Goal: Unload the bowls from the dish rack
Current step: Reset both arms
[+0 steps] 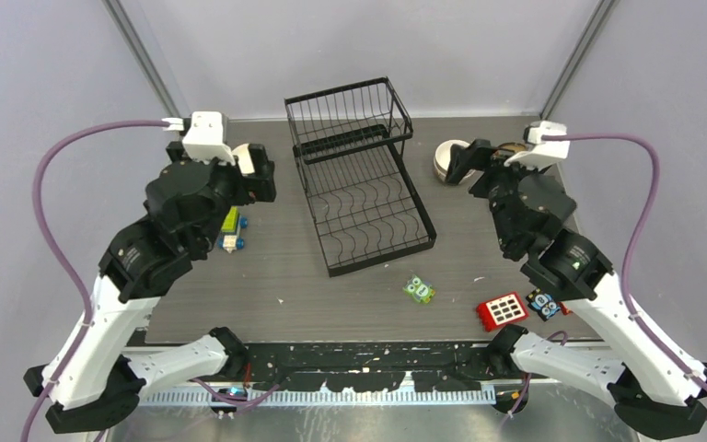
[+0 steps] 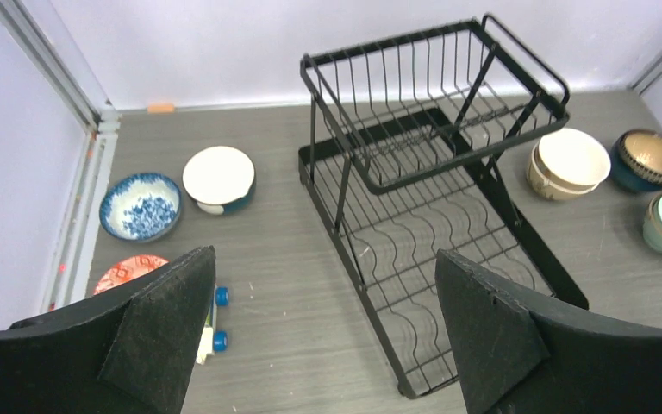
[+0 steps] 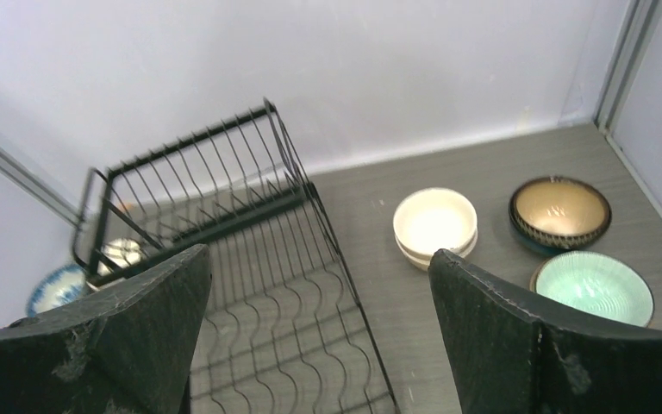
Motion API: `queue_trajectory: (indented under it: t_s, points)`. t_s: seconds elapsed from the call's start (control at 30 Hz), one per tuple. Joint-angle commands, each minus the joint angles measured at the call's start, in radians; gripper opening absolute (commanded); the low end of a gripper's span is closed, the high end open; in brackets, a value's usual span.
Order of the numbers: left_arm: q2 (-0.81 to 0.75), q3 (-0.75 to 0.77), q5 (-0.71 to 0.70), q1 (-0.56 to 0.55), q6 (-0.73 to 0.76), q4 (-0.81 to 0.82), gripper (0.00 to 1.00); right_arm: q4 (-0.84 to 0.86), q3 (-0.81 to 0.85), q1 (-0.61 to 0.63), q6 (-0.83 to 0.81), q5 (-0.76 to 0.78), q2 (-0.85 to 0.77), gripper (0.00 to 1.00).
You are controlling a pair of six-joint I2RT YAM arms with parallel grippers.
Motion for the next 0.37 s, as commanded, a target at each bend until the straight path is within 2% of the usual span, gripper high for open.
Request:
queue_trajectory:
  t_s: [0.0,0.33]
  points:
    - [-0.009,0.069,-0.034,-0.002,0.067,0.029,1.00,0.021,0.135,-0.002,-0.029,-0.002,-0.003,1.00]
    - [-0.006,0.080,-0.061,-0.002,0.063,0.030,1.00,0.029,0.109,-0.001,0.010,-0.016,-0.021,1.00]
